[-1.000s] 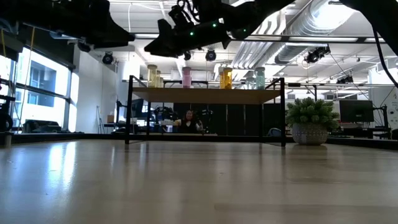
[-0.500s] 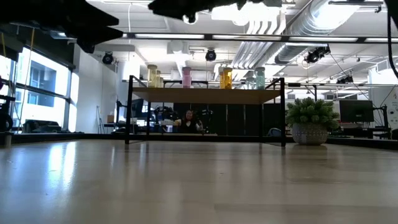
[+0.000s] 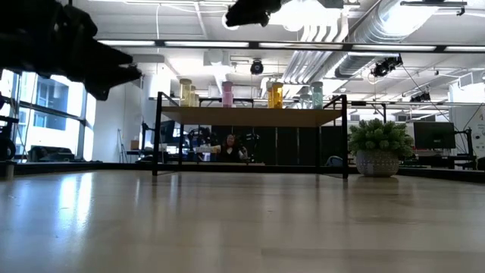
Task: Pick and place medicine bottles onto shelf by color
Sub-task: Adjust the blue pill bottle on the shelf
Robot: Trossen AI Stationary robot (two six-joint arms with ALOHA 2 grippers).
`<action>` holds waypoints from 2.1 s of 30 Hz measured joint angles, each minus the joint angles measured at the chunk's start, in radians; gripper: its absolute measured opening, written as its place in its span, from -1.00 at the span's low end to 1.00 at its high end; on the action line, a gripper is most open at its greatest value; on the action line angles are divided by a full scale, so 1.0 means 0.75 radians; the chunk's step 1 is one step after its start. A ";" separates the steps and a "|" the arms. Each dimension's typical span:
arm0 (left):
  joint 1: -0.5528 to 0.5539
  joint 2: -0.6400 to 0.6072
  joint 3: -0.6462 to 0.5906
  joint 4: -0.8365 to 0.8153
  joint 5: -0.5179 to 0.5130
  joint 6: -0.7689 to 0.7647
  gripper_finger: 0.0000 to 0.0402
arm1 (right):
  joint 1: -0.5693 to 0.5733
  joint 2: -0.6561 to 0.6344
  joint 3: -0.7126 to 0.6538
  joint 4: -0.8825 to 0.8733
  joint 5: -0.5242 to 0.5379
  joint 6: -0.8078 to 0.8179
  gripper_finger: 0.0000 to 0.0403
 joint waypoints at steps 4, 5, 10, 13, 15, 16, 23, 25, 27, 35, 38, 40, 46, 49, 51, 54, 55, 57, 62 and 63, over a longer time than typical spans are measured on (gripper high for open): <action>-0.001 -0.005 -0.037 -0.004 0.003 0.021 0.05 | 0.009 0.001 -0.002 -0.110 0.000 0.051 -0.26; -0.001 -0.006 -0.036 -0.003 0.003 0.037 0.05 | 0.014 0.001 -0.002 -0.140 0.000 0.054 -0.26; -0.001 -0.006 -0.036 0.038 0.003 0.144 0.05 | 0.025 -0.020 -0.003 -0.262 -0.001 0.059 -0.26; -0.001 -0.006 -0.036 0.039 -0.003 0.207 0.05 | 0.024 -0.058 -0.003 -0.310 0.000 0.058 -0.26; 0.001 -0.006 -0.036 0.039 -0.020 0.246 0.05 | 0.023 -0.098 -0.042 -0.300 0.001 0.053 -0.26; 0.001 -0.006 -0.035 0.037 -0.023 0.261 0.05 | 0.023 -0.137 -0.089 -0.283 0.000 0.053 -0.26; 0.001 -0.006 -0.035 0.029 -0.026 0.218 0.05 | -0.017 -0.531 -0.566 0.095 0.181 0.190 -0.26; 0.001 -0.006 -0.035 0.027 -0.026 0.209 0.05 | -0.025 -0.645 -0.660 0.193 0.290 0.214 -0.26; 0.001 -0.006 -0.035 0.025 -0.025 0.209 0.05 | -0.035 -0.740 -0.748 0.298 0.413 0.245 -0.26; 0.001 -0.006 -0.035 0.021 -0.026 0.209 0.05 | -0.101 -0.922 -1.008 0.606 0.725 0.115 -0.26; 0.001 -0.006 -0.035 0.018 -0.026 0.209 0.05 | -0.142 -0.922 -1.034 0.587 0.736 0.080 -0.26; 0.001 -0.006 -0.035 0.017 -0.026 0.209 0.05 | -0.170 -0.913 -1.035 0.577 0.746 0.058 -0.26; 0.001 -0.006 -0.035 0.017 -0.026 0.209 0.05 | -0.285 -0.886 -1.035 0.561 0.949 0.150 -0.26; 0.001 -0.006 -0.035 0.017 -0.026 0.209 0.05 | -0.370 -0.880 -1.035 0.498 0.888 0.219 -0.26; 0.001 -0.006 -0.035 0.017 -0.026 0.209 0.05 | -0.435 -0.880 -1.035 0.425 0.808 0.271 -0.26; 0.001 -0.006 -0.035 0.017 -0.025 0.209 0.05 | -0.524 -0.880 -1.035 0.332 0.746 0.320 -0.26; 0.001 -0.006 -0.035 0.017 -0.025 0.209 0.05 | -0.548 -0.880 -1.035 0.319 0.721 0.333 -0.26; 0.001 -0.006 -0.035 0.017 -0.025 0.209 0.05 | -0.592 -0.880 -1.035 0.316 0.641 0.356 -0.26; 0.001 -0.006 -0.035 0.017 -0.025 0.209 0.05 | -0.673 -0.846 -1.035 0.301 0.546 0.386 -0.26; 0.001 -0.006 -0.035 0.017 -0.025 0.209 0.05 | -0.685 -0.830 -1.035 0.297 0.527 0.398 -0.26</action>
